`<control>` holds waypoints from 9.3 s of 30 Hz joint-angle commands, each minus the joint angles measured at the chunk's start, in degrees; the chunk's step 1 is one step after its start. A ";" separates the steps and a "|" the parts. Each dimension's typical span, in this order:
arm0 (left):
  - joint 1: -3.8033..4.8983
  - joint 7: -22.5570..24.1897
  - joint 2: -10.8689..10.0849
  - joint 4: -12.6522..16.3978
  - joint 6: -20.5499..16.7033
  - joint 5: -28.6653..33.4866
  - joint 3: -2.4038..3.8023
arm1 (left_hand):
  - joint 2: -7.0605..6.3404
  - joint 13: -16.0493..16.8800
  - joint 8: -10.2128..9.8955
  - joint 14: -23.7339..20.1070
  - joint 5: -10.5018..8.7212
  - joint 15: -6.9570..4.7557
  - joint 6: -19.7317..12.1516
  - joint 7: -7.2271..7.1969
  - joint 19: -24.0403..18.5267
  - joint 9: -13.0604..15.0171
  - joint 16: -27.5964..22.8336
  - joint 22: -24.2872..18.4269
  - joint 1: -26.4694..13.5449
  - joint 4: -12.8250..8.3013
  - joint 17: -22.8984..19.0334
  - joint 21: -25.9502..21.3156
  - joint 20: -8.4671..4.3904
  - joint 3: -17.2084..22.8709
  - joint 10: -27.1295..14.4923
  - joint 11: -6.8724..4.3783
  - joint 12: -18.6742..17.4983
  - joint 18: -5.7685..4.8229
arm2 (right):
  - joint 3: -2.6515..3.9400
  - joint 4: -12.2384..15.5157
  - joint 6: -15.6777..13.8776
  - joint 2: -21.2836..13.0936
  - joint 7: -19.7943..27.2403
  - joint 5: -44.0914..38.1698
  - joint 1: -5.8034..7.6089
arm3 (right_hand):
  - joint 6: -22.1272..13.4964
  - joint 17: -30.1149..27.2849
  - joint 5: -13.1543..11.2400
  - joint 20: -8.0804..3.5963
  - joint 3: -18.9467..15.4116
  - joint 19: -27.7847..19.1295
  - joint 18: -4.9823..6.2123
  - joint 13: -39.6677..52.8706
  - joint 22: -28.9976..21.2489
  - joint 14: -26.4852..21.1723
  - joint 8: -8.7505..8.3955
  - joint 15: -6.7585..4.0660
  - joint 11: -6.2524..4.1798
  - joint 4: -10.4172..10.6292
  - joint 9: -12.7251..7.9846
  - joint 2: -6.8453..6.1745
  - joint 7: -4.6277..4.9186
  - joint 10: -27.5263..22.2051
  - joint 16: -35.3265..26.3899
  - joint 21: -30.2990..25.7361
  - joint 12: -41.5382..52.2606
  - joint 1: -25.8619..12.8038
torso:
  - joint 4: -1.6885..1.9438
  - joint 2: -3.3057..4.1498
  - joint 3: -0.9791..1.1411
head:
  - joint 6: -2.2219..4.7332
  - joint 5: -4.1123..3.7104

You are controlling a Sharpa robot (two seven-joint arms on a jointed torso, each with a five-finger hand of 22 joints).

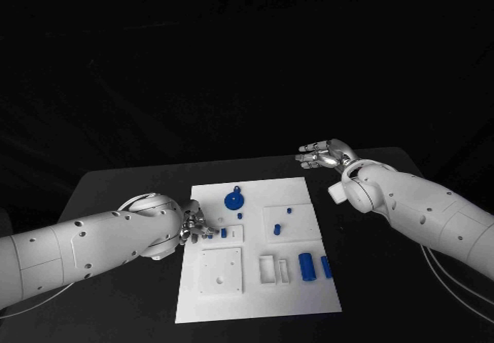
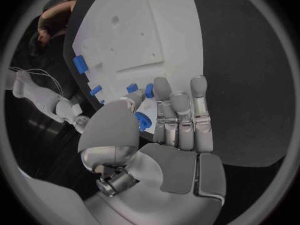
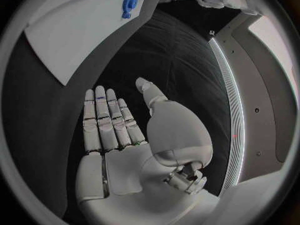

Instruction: Assemble the parts on the task board

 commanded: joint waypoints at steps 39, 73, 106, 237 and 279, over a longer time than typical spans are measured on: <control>0.05 11.98 -3.19 0.06 -9.07 14.24 4.98 | 9.90 -8.54 -10.62 -3.63 14.19 2.87 -3.12 4.46 -0.52 -25.01 -3.86 0.52 7.35 -6.26 -4.91 -8.14 2.71 -17.64 -5.96 3.23 -6.84 0.27 | 0.03 0.02 0.69 -0.19 0.46 0.02 -0.43 | -0.14 -0.09 0.35 0.03 -0.19 -0.16 -0.88 -0.09 -0.08 -0.48 -0.25 0.10 -0.14 0.32 -0.07 0.05 -0.07 -0.22 -0.28 0.05 -0.24 -0.29 | -0.03 -0.03 -0.02 | 0.70 -0.22; -0.27 35.03 4.43 -5.28 -17.83 -14.75 2.15 | 5.36 -32.26 -26.17 -3.27 2.60 6.72 5.32 6.79 -2.40 -46.54 -9.20 0.65 21.68 -24.21 -9.20 -7.69 6.58 -13.96 -15.18 9.14 -29.74 4.29 | 0.03 -0.03 0.73 0.09 0.49 0.04 -0.47 | 0.16 -0.09 0.45 0.00 -0.14 0.03 -0.88 -0.09 -0.07 -0.39 -0.23 0.06 -0.18 0.35 -0.05 0.22 -0.11 -0.12 -0.28 0.06 -0.24 -0.33 | -0.11 0.07 0.00 | 1.42 -0.44; -2.25 32.74 9.24 -10.52 -13.98 -24.65 0.54 | 4.02 -32.33 -26.19 -4.12 4.20 6.68 4.04 7.65 -2.59 -46.71 -7.13 1.36 25.74 -19.49 -10.23 -6.68 6.66 -9.70 -16.87 9.50 -29.82 4.79 | 0.03 0.86 0.71 0.21 0.51 0.01 -0.47 | 0.19 -0.09 0.73 0.01 -0.41 -0.03 -0.89 -0.09 -0.08 -0.38 -0.23 0.07 -0.17 0.52 -0.05 0.13 -0.11 -0.12 -0.28 0.06 -0.23 -0.52 | -0.05 0.13 -0.06 | 1.00 -0.98; -2.98 31.60 -0.31 -5.11 -9.84 -13.29 6.40 | 10.53 -32.27 -26.08 0.40 2.96 4.86 12.70 6.59 -1.80 -46.22 -6.02 1.16 25.31 -20.10 -9.21 -1.26 4.83 -7.50 -8.37 6.88 -29.72 4.41 | 0.04 1.40 1.14 -0.36 0.35 -0.44 -0.47 | 1.04 -0.09 2.09 -0.04 0.56 0.10 -0.89 -0.10 -0.07 -0.37 -0.19 0.00 -0.24 0.39 0.00 0.02 -0.18 0.03 -0.29 0.06 -0.24 -0.70 | 0.00 0.00 -0.13 | 0.46 0.24; -4.73 32.78 1.14 -7.26 -9.79 -13.76 5.64 | 10.56 -32.27 -26.07 0.37 2.95 4.91 12.50 6.64 -1.83 -46.22 -6.23 1.18 25.62 -19.83 -9.07 -1.31 4.86 -7.43 -8.53 6.95 -29.72 4.45 | 0.04 1.67 1.10 -0.09 0.38 -1.05 -0.47 | 1.12 -0.09 1.95 -0.05 0.98 0.21 -0.88 -0.10 -0.07 -0.36 -0.19 0.00 -0.26 0.10 0.00 0.03 -0.19 0.08 -0.28 0.07 -0.24 -0.62 | -0.02 0.03 -0.07 | 0.30 0.19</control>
